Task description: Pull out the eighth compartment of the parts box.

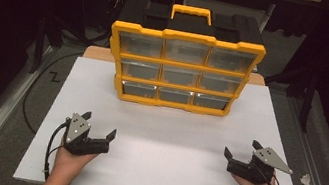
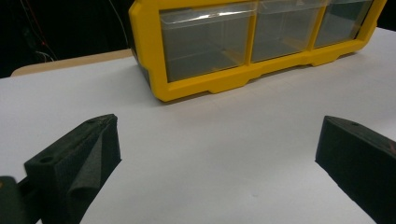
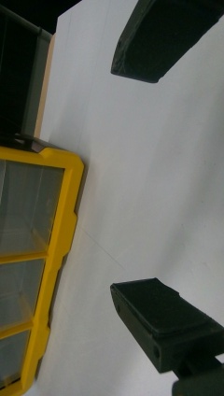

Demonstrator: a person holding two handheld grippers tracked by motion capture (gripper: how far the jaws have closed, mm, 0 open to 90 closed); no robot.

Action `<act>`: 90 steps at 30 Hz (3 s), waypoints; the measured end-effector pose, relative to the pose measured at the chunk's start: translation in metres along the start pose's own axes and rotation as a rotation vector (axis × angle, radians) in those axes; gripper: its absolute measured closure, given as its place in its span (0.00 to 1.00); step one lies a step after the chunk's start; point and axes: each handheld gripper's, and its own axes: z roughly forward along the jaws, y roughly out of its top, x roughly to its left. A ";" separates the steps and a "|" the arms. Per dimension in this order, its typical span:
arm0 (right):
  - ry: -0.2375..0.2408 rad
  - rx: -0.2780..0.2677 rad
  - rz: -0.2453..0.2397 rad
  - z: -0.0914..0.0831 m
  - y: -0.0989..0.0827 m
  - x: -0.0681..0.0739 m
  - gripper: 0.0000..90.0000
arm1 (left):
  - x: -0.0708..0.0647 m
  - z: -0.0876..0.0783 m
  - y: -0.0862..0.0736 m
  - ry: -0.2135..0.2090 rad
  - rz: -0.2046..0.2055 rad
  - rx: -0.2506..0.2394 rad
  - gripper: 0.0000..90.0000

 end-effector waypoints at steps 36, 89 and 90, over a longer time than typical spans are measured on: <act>-0.086 0.034 -0.068 0.072 0.025 0.005 0.02 | 0.005 -0.002 -0.003 -0.036 -0.014 -0.060 0.00; -0.199 0.174 -0.667 0.078 0.022 0.042 0.01 | 0.005 0.001 -0.004 -0.019 0.011 -0.018 0.00; -0.206 0.176 -0.677 0.077 0.022 0.044 0.01 | 0.005 0.000 -0.004 -0.018 0.012 -0.018 0.00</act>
